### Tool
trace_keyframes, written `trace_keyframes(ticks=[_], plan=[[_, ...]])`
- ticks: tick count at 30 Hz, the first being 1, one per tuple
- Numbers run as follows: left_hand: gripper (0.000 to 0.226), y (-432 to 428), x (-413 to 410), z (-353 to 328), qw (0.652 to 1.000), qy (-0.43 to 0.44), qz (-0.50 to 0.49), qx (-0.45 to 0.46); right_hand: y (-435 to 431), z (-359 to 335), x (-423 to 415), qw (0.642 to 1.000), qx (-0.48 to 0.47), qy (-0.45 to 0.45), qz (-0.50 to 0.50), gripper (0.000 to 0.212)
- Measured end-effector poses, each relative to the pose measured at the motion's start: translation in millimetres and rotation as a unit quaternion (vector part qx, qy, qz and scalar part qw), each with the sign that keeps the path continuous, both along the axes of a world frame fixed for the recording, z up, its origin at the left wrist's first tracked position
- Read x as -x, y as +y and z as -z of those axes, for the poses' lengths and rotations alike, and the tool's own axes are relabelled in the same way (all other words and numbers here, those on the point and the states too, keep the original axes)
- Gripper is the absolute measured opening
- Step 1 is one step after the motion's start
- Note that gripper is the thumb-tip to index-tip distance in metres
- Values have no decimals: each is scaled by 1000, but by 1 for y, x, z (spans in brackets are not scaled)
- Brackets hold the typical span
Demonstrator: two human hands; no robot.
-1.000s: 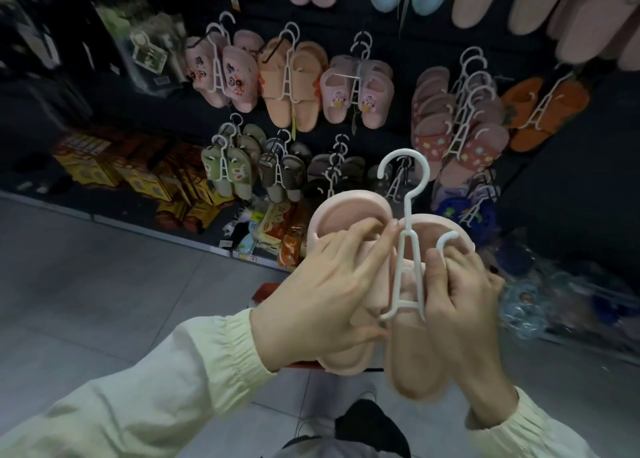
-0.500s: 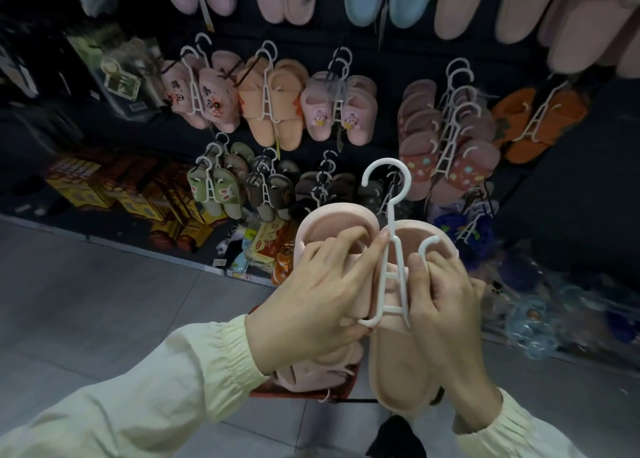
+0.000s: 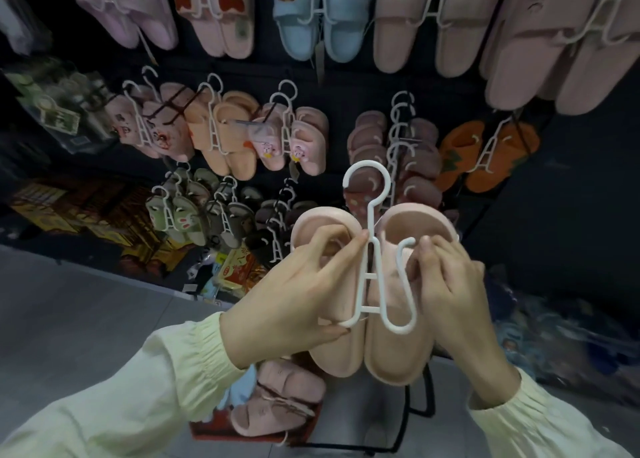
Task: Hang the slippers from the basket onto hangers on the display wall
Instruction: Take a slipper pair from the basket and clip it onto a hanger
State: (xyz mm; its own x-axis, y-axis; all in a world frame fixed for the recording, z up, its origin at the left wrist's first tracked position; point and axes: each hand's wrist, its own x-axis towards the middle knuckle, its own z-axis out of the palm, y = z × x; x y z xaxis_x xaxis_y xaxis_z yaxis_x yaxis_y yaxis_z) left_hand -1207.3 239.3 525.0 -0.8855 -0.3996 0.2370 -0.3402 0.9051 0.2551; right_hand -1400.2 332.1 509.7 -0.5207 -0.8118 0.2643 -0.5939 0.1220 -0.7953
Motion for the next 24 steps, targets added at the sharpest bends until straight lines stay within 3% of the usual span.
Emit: trace_keyframes(ticks=[11, 24], plan=[[106, 4, 86, 8, 1000, -14, 4, 14, -25, -24, 121, 999, 41, 18, 19, 44], [108, -7, 55, -3, 998, -30, -6, 60, -31, -62, 101, 996, 81, 42, -8, 41]])
